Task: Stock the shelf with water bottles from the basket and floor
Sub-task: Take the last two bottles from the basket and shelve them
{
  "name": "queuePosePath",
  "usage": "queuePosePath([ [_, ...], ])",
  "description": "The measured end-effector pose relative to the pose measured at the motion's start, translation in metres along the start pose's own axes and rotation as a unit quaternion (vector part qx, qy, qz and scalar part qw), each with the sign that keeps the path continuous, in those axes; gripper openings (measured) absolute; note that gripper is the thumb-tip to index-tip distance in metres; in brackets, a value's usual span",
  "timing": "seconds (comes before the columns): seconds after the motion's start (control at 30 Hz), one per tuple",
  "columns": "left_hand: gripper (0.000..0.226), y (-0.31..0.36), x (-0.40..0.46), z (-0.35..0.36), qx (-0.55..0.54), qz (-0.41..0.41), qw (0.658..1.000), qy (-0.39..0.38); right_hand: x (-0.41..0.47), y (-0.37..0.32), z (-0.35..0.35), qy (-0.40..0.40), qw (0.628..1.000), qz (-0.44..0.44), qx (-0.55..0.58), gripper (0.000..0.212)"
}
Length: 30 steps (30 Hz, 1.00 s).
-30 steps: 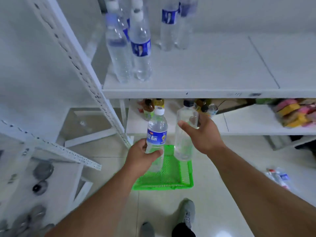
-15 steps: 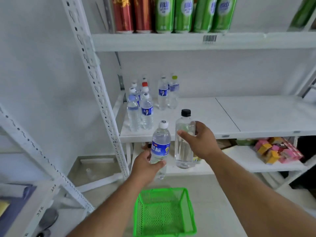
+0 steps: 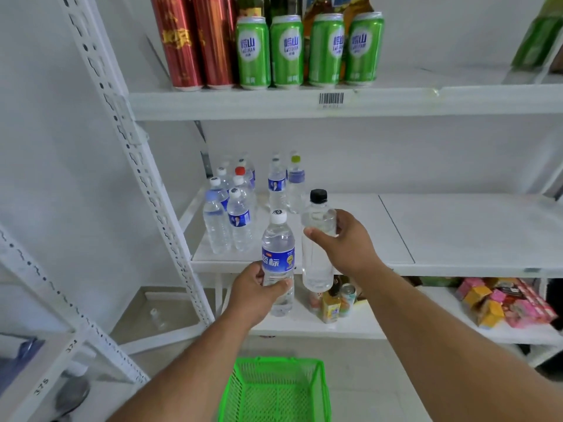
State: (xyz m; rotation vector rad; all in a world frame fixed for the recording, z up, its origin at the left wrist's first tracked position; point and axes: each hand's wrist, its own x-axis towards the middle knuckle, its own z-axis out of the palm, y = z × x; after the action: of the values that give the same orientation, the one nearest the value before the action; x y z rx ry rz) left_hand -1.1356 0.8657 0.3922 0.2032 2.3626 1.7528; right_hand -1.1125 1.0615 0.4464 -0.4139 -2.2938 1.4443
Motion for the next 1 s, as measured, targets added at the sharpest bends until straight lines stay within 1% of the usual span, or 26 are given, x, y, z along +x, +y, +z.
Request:
queuePosePath([
  [0.27,0.035,0.011,0.035,0.025,-0.007,-0.027,0.999,0.021,0.050,0.008,-0.017,-0.014,1.000,0.001,0.002,0.054],
  [0.43,0.038,0.014,0.073,0.024,0.009,-0.036,0.999,0.026,0.086,0.008,-0.007,-0.012,1.000,0.015,-0.002,0.048],
  [0.57,0.039,0.014,0.109,0.019,0.018,-0.030,0.999,0.016,0.114,0.009,0.007,-0.002,1.000,0.027,0.003,0.039],
  [0.67,0.043,0.010,0.137,0.018,0.015,-0.024,1.000,0.010,0.133,0.011,0.021,0.008,1.000,0.028,-0.001,0.047],
  [0.73,0.046,0.007,0.153,0.019,0.022,-0.027,0.999,0.007,0.143,0.014,0.030,0.014,0.999,0.030,-0.004,0.048],
  [0.87,0.050,0.002,0.180,0.019,0.036,-0.025,0.999,0.002,0.160,0.017,0.041,0.018,0.999,0.037,-0.016,0.035],
  [1.0,0.049,-0.005,0.206,0.020,0.051,-0.024,0.998,-0.002,0.181,0.025,0.048,0.013,0.999,0.039,-0.022,0.029],
])
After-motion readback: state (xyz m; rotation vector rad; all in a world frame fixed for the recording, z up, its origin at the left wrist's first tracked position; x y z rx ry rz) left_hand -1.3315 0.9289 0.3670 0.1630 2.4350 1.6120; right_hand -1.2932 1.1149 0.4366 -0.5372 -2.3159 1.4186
